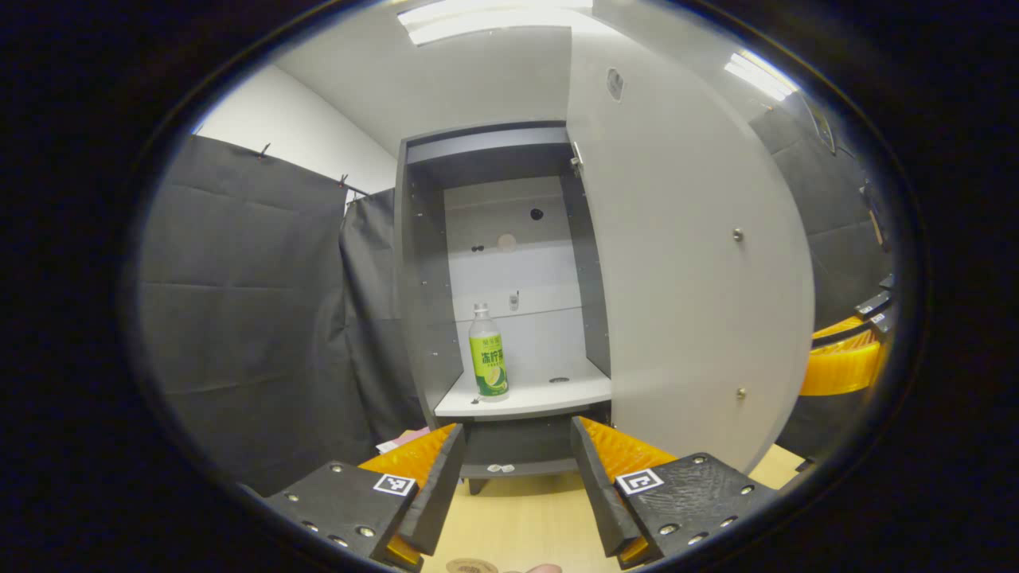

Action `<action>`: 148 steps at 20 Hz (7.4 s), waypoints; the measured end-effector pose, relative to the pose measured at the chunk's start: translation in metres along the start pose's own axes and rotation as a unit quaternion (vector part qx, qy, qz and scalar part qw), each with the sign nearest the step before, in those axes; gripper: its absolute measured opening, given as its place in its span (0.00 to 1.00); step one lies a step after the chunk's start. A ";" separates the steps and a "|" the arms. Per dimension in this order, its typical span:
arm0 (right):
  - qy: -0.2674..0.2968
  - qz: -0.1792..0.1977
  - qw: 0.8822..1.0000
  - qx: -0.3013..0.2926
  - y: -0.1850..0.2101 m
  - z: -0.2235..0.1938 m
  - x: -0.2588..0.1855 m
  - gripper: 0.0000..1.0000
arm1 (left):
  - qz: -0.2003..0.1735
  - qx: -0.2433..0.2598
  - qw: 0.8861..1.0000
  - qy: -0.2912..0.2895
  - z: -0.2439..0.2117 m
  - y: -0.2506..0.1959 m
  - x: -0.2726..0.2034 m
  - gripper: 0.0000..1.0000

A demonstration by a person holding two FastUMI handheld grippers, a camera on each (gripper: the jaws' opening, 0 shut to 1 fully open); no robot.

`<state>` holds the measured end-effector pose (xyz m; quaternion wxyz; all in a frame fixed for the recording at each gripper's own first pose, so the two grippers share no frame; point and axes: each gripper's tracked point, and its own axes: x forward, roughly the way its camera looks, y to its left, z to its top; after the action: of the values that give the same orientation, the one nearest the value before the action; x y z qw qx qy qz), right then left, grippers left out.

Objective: Open the cabinet door with the right hand, grasp the bottle in the cabinet with the left hand and place it on the coaster, then close the cabinet door with the right hand.

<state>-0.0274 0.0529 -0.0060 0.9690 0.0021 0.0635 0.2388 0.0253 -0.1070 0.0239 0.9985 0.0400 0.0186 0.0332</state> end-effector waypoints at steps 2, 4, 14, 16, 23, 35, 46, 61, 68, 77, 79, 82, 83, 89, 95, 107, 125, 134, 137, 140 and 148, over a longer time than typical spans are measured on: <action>-0.005 -0.019 1.000 -0.006 -0.004 -0.002 -0.020 0.23 | 0.000 0.008 1.000 0.000 0.000 0.004 0.007 0.76; -0.009 -0.037 0.999 0.004 -0.006 -0.006 -0.044 0.23 | 0.001 0.009 1.000 0.005 -0.003 0.006 0.016 0.76; -0.003 -0.090 0.996 0.024 0.012 -0.026 -0.141 0.21 | -0.003 0.003 1.000 0.003 -0.008 0.020 0.088 0.76; -0.003 -0.105 0.994 0.029 0.015 -0.026 -0.159 0.26 | -0.008 -0.001 1.000 0.006 -0.011 0.019 0.102 0.76; -0.049 -0.220 0.973 0.056 -0.050 -0.004 -0.290 0.48 | -0.023 -0.001 1.000 0.006 -0.015 0.022 0.143 0.76; -0.088 -0.401 0.907 0.096 -0.098 -0.028 -0.358 0.87 | -0.039 -0.004 0.999 0.007 -0.029 0.024 0.190 0.75; -0.078 -0.404 0.908 0.072 -0.102 -0.022 -0.321 0.87 | -0.051 -0.023 0.998 0.006 -0.017 0.027 0.184 0.68; -0.038 -0.299 0.949 0.093 -0.146 -0.055 -0.296 0.87 | -0.015 -0.008 1.000 -0.021 -0.010 0.029 0.184 0.74; -0.004 -0.236 0.965 0.115 -0.153 -0.098 -0.275 0.87 | 0.043 -0.017 0.999 -0.024 -0.009 0.035 0.177 0.74; -0.034 -0.320 0.944 0.076 -0.185 -0.123 -0.241 0.87 | 0.070 -0.018 0.997 -0.010 -0.013 0.040 0.180 0.68; -0.049 -0.340 0.937 0.064 -0.185 -0.129 -0.233 0.87 | 0.081 -0.015 0.997 -0.007 -0.014 0.041 0.181 0.75; -0.014 -0.352 0.935 0.049 -0.183 -0.163 -0.224 0.87 | 0.093 -0.043 0.995 0.005 -0.019 0.039 0.186 0.68; -0.002 -0.350 0.935 0.054 -0.179 -0.176 -0.221 0.87 | 0.097 -0.050 0.994 0.012 -0.020 0.039 0.186 0.68; 0.045 -0.341 0.939 0.026 -0.163 -0.235 -0.207 0.87 | 0.104 -0.020 0.994 0.016 -0.018 0.040 0.182 0.71; 0.080 -0.325 0.942 0.010 -0.148 -0.271 -0.204 0.87 | 0.102 -0.017 0.994 0.039 -0.019 0.043 0.184 0.68; 0.097 -0.306 0.947 -0.010 -0.132 -0.285 -0.190 0.88 | 0.114 -0.034 0.992 0.037 -0.018 0.047 0.194 0.80; 0.092 -0.280 0.956 -0.008 -0.129 -0.251 -0.207 0.91 | 0.071 -0.019 0.997 -0.020 0.123 0.044 0.196 0.75; 0.047 -0.290 0.954 -0.056 -0.142 -0.163 -0.238 0.95 | 0.047 0.032 0.998 -0.010 0.254 0.022 0.193 0.74; 0.035 -0.252 0.966 -0.052 -0.126 -0.137 -0.237 0.97 | 0.038 0.008 0.999 0.003 0.282 -0.005 0.196 0.74; -0.002 -0.219 0.976 -0.018 -0.110 -0.097 -0.238 0.97 | 0.067 0.029 0.997 0.003 0.313 -0.009 0.192 0.80; -0.059 -0.171 0.980 0.080 -0.090 -0.022 -0.242 0.94 | 0.019 -0.049 0.998 0.018 0.329 -0.029 0.211 0.81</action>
<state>-0.2011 -0.1390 -0.0019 0.9942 0.0830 0.0248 0.0629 0.2511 -0.1471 0.3422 0.9979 -0.0096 0.0342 0.0539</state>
